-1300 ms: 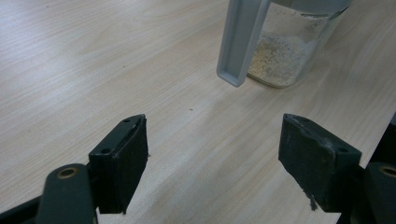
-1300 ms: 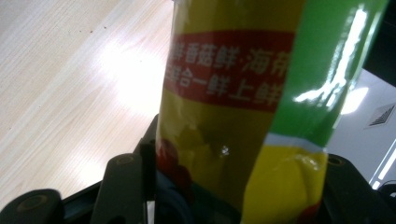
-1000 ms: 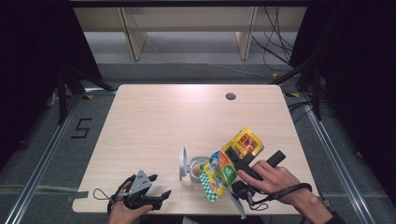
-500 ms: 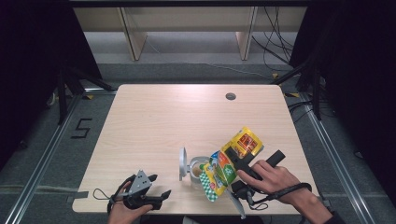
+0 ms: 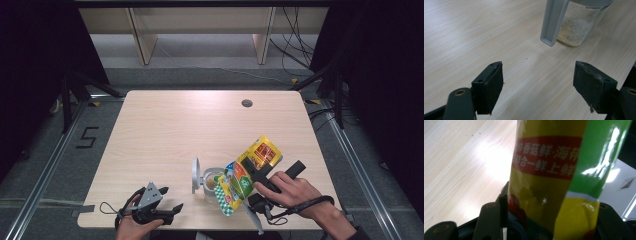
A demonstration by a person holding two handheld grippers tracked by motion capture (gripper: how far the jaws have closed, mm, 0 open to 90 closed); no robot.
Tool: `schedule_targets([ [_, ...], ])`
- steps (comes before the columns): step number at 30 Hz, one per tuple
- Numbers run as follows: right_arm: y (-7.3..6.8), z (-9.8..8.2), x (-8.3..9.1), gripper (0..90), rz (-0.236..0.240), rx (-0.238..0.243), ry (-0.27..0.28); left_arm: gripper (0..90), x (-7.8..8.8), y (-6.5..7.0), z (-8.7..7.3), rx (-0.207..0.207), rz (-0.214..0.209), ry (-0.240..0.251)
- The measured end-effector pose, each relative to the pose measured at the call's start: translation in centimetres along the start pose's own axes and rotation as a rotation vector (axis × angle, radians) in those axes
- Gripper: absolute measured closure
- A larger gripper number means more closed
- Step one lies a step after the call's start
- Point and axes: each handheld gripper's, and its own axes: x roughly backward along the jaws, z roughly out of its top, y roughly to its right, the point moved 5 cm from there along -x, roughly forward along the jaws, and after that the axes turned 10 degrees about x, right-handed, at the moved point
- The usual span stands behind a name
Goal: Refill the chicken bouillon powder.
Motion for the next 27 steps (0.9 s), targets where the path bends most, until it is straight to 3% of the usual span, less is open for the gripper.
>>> schedule_targets([
  [10, 0.0, -0.02, 0.01, 50.3, -0.002, 0.0, 0.002, 23.9, -0.01, 0.0, 0.01, -0.001, 0.001, 0.001],
  [13, 0.02, 0.0, 0.02, 50.3, -0.001, -0.003, 0.004, 23.8, 0.01, -0.09, 0.07, -0.022, 0.003, -0.001],
  [14, 0.02, 0.0, -0.02, 50.3, -0.001, -0.002, 0.002, 23.9, -0.03, 0.0, 0.01, -0.002, 0.002, 0.0],
  [27, 0.03, 0.0, 0.01, 50.3, -0.001, 0.003, 0.001, 23.9, 0.03, -0.05, 0.05, -0.015, 0.003, 0.002],
])
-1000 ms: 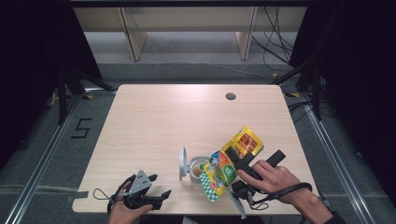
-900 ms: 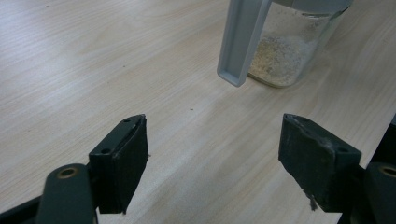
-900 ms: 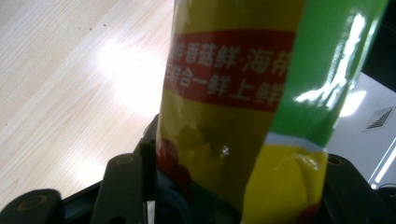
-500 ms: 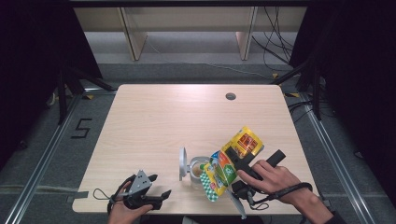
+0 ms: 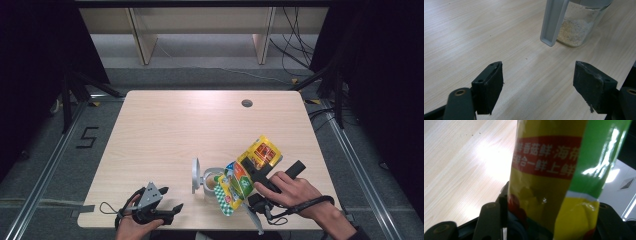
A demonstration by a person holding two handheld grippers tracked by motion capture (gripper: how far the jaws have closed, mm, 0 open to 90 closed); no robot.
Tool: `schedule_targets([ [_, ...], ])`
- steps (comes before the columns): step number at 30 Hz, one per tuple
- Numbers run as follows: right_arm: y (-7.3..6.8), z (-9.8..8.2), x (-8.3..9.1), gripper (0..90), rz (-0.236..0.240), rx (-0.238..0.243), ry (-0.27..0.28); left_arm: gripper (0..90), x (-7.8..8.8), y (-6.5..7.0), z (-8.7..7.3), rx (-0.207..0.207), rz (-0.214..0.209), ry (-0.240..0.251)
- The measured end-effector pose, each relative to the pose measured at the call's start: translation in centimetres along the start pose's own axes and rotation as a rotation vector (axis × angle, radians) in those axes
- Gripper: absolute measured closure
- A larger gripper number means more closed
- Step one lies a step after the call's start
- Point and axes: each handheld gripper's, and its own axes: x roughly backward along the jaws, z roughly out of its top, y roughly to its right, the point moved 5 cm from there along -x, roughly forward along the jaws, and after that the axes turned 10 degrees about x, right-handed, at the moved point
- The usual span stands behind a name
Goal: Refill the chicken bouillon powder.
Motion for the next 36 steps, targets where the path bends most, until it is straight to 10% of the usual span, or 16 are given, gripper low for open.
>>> schedule_targets([
  [36, 0.13, 0.04, -0.05, 50.5, -0.001, -0.003, 0.008, 23.9, -0.02, -0.03, 0.0, 0.004, 0.004, -0.001],
])
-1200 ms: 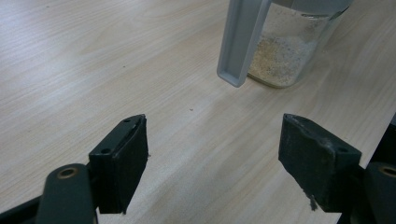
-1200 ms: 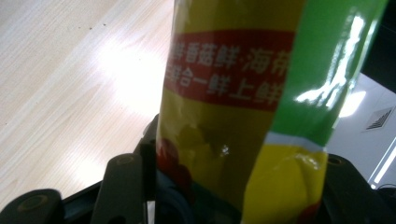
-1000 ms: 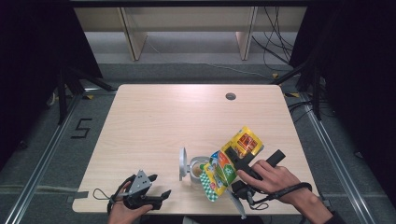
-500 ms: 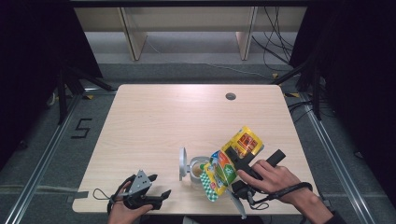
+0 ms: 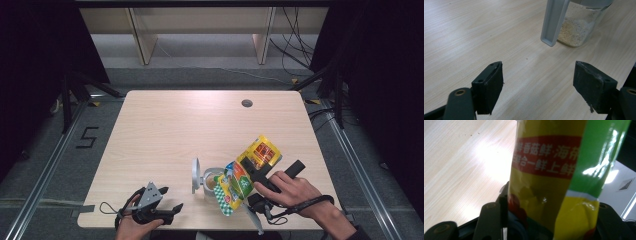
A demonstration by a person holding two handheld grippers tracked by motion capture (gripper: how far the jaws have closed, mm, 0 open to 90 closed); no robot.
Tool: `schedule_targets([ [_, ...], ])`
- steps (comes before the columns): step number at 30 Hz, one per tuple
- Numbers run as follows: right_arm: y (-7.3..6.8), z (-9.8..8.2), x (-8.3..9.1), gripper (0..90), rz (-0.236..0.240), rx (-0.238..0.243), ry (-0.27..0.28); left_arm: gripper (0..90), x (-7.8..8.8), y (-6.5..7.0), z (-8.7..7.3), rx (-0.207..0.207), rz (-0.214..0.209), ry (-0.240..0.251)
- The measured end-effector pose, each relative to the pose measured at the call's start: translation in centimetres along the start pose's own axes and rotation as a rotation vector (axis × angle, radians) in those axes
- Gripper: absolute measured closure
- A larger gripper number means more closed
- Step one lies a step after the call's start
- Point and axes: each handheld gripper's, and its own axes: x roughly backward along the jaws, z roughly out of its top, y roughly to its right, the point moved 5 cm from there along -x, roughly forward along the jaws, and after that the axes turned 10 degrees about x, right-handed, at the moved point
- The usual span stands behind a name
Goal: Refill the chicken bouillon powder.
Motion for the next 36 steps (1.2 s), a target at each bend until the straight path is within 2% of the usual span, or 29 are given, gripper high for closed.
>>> schedule_targets([
  [11, 0.12, -0.09, 0.1, 50.5, -0.003, 0.014, -0.004, 23.9, -0.01, 0.07, -0.03, 0.009, -0.005, 0.002],
  [18, 0.02, -0.15, 0.1, 50.6, -0.002, 0.007, -0.005, 23.9, 0.0, 0.0, 0.0, -0.001, 0.0, 0.0],
  [26, 0.02, -0.18, 0.11, 50.6, -0.001, 0.008, -0.003, 23.9, -0.01, 0.06, -0.03, 0.008, -0.004, 0.001],
  [28, 0.03, -0.15, 0.08, 50.9, 0.011, 0.012, 0.0, 23.9, 0.03, -0.09, 0.07, -0.02, -0.002, 0.003],
  [29, 0.06, -0.15, 0.13, 50.8, 0.0, 0.014, -0.005, 23.9, -0.01, 0.08, -0.03, 0.01, -0.002, 0.003],
  [36, 0.08, -0.2, 0.17, 50.9, -0.003, 0.007, -0.001, 23.9, -0.01, 0.02, 0.0, 0.004, -0.001, 0.004],
])
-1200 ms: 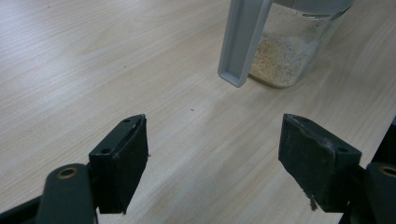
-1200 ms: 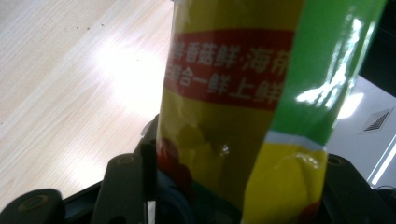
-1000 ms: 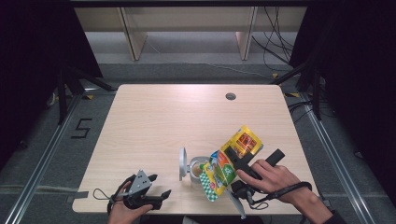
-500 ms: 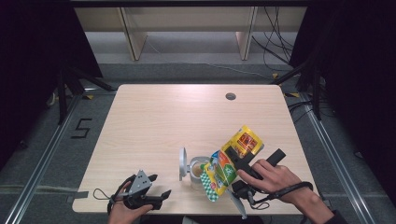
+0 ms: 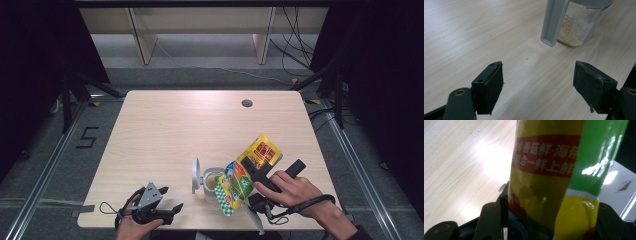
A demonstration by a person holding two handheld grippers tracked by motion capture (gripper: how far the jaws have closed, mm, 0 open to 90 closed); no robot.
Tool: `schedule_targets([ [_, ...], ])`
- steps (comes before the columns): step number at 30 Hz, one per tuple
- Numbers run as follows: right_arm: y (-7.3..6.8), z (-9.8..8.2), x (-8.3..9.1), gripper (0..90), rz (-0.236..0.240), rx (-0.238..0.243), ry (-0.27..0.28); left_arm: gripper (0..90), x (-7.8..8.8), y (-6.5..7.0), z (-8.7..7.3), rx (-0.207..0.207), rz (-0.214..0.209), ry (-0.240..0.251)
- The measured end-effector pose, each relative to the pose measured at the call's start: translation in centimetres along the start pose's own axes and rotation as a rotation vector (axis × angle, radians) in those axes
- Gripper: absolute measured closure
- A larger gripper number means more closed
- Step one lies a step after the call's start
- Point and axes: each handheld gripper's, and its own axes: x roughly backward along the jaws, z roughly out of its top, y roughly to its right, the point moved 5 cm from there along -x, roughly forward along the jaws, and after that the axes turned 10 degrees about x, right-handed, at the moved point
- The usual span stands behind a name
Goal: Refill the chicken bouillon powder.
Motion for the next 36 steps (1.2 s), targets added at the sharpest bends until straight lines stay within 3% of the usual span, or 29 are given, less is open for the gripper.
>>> schedule_targets([
  [10, 0.02, -0.01, 0.0, 50.9, -0.002, 0.0, 0.003, 23.9, 0.0, 0.03, -0.02, 0.003, -0.002, -0.003],
  [11, 0.05, -0.01, -0.01, 50.9, 0.002, 0.0, 0.0, 23.9, 0.03, -0.09, 0.06, -0.02, 0.0, 0.0],
  [13, 0.04, 0.02, 0.04, 50.9, -0.002, -0.003, 0.002, 23.9, 0.02, 0.02, -0.02, 0.002, -0.002, -0.002],
  [15, 0.05, 0.02, 0.03, 51.0, -0.003, -0.003, 0.002, 23.9, 0.04, -0.14, 0.09, -0.024, 0.001, 0.001],
  [17, -0.01, 0.03, 0.04, 50.9, -0.002, -0.005, 0.001, 23.9, 0.05, -0.11, 0.08, -0.025, 0.0, 0.001],
  [18, 0.0, 0.03, 0.05, 51.0, -0.004, -0.004, 0.002, 23.9, 0.03, 0.04, -0.01, 0.002, -0.002, -0.003],
  [22, -0.02, 0.0, -0.03, 51.0, -0.002, -0.003, 0.003, 23.9, 0.07, -0.12, 0.1, -0.026, 0.002, 0.004],
  [27, 0.1, -0.05, 0.0, 51.0, 0.001, 0.009, 0.0, 23.9, 0.06, -0.11, 0.09, -0.026, 0.0, 0.0],
  [28, 0.16, -0.08, 0.09, 51.0, 0.001, 0.012, -0.003, 23.9, 0.03, 0.04, -0.01, 0.002, -0.003, -0.003],
  [31, 0.17, -0.06, 0.09, 51.4, -0.003, 0.009, -0.006, 23.9, 0.0, 0.04, -0.01, 0.004, -0.002, -0.002],
  [36, 0.06, 0.0, -0.02, 51.5, -0.003, -0.002, 0.004, 23.9, 0.04, -0.13, 0.09, -0.026, 0.0, 0.002],
])
